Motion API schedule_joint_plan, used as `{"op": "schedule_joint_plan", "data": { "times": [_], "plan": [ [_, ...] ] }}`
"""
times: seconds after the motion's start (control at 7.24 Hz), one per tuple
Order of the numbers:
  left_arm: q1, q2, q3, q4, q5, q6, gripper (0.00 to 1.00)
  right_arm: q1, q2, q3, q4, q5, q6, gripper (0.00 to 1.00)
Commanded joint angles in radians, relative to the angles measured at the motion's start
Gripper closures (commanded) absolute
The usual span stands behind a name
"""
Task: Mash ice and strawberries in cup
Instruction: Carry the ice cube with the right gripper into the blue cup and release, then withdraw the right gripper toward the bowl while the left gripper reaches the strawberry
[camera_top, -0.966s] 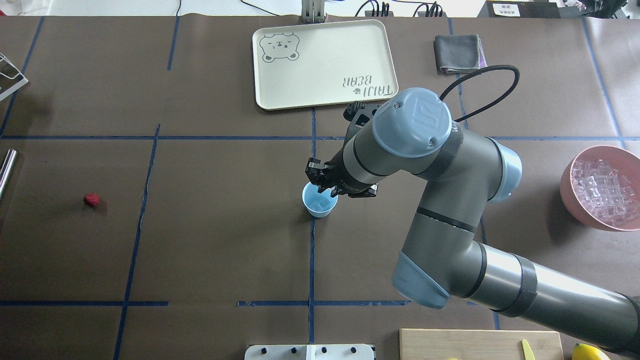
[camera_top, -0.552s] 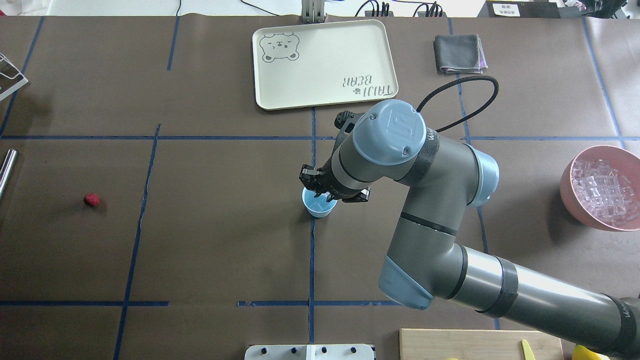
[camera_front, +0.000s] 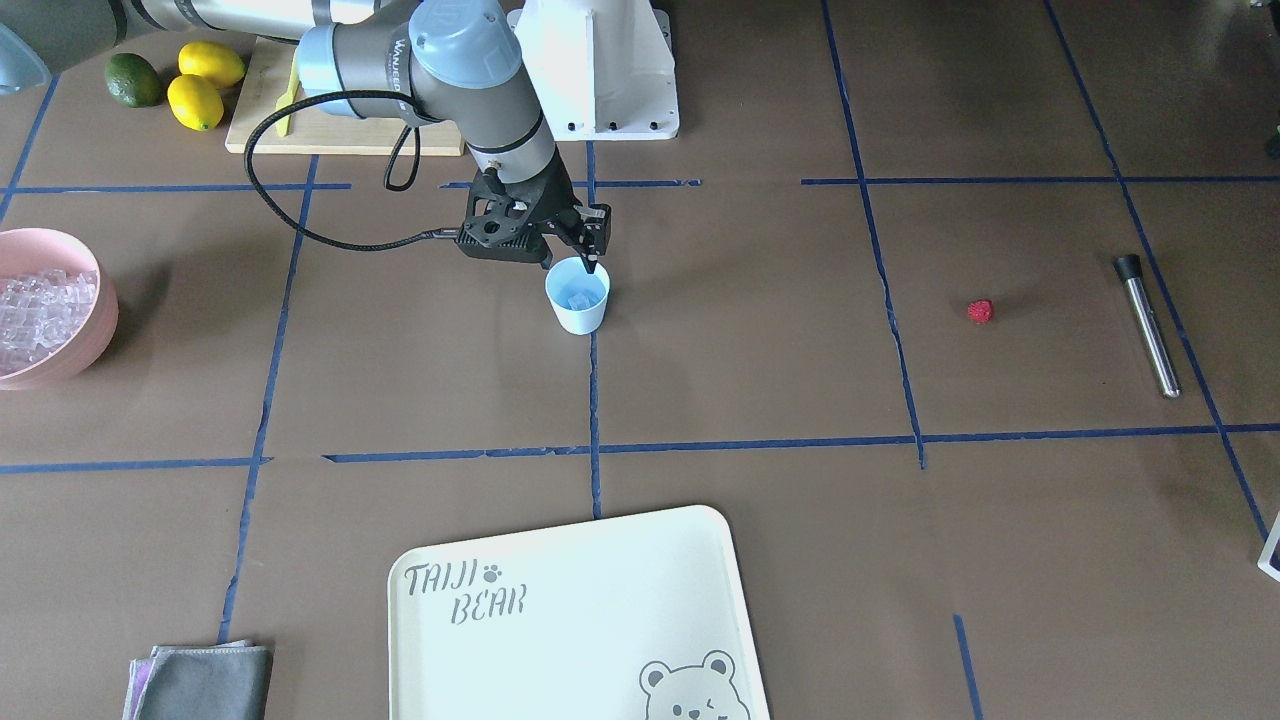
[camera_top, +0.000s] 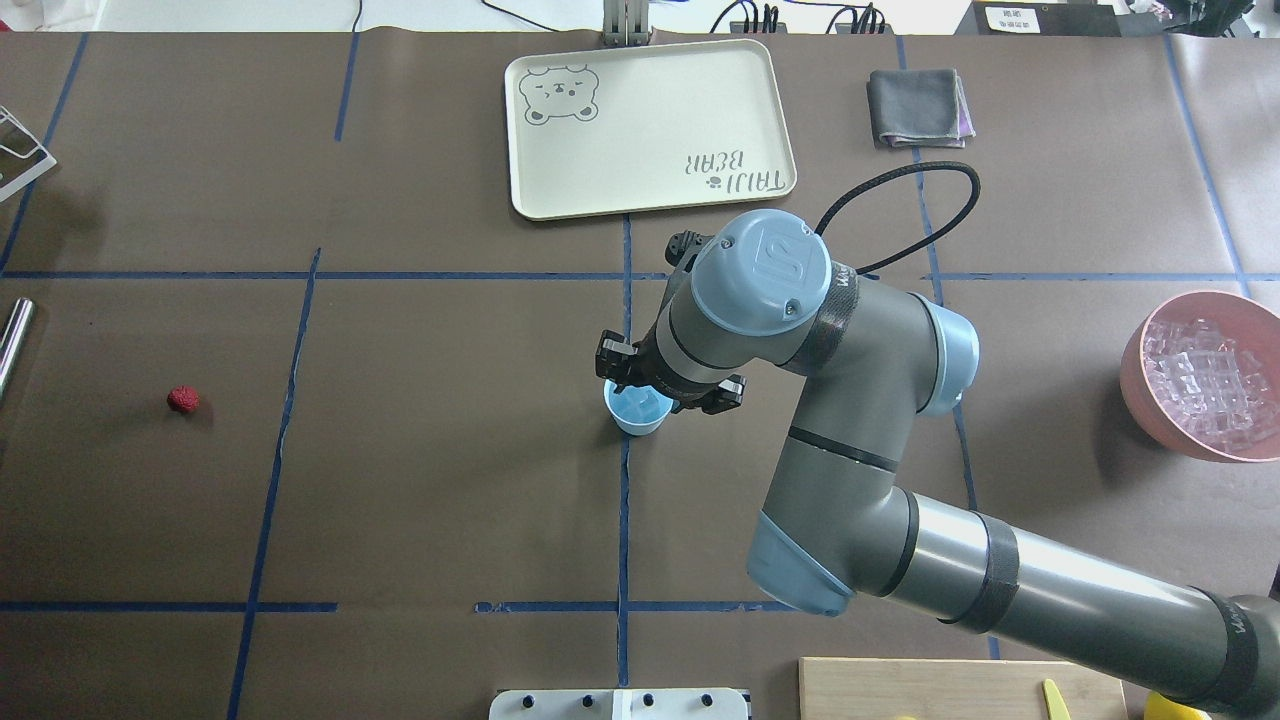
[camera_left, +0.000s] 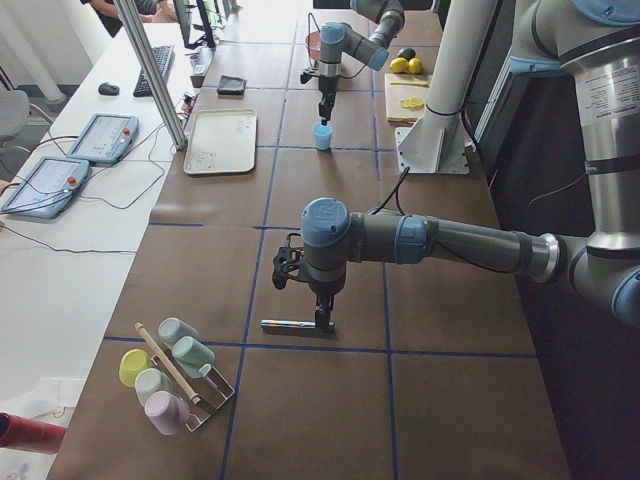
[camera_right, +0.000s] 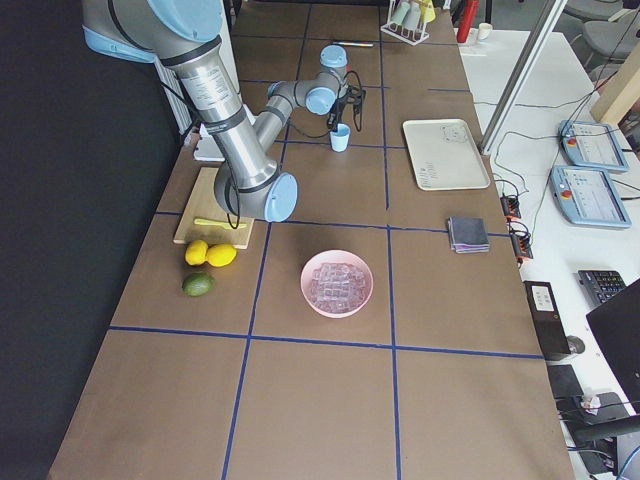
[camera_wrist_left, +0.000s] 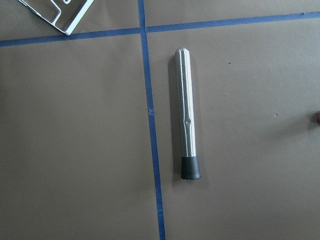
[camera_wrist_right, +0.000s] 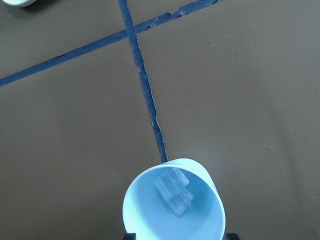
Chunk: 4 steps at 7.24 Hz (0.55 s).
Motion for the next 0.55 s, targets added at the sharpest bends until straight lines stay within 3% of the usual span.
{"op": "schedule_joint_plan", "data": {
  "times": [0.0, 0.14, 0.28, 0.41],
  "plan": [
    [0.007, -0.015, 0.020, -0.007, 0.001, 0.000, 0.00, 0.027, -0.020, 0.059, -0.011, 0.021, -0.003, 0.01],
    [0.050, -0.032, 0.022, -0.012, 0.000, 0.000, 0.00, 0.103, -0.127, 0.146, -0.015, 0.109, -0.015, 0.01],
    [0.147, -0.053, 0.020, -0.039, -0.006, -0.004, 0.00, 0.233, -0.219, 0.206, -0.015, 0.236, -0.120, 0.00],
    [0.220, -0.078, 0.022, -0.062, -0.006, -0.129, 0.00, 0.376, -0.321, 0.254, -0.031, 0.360, -0.303, 0.00]
  ]
}}
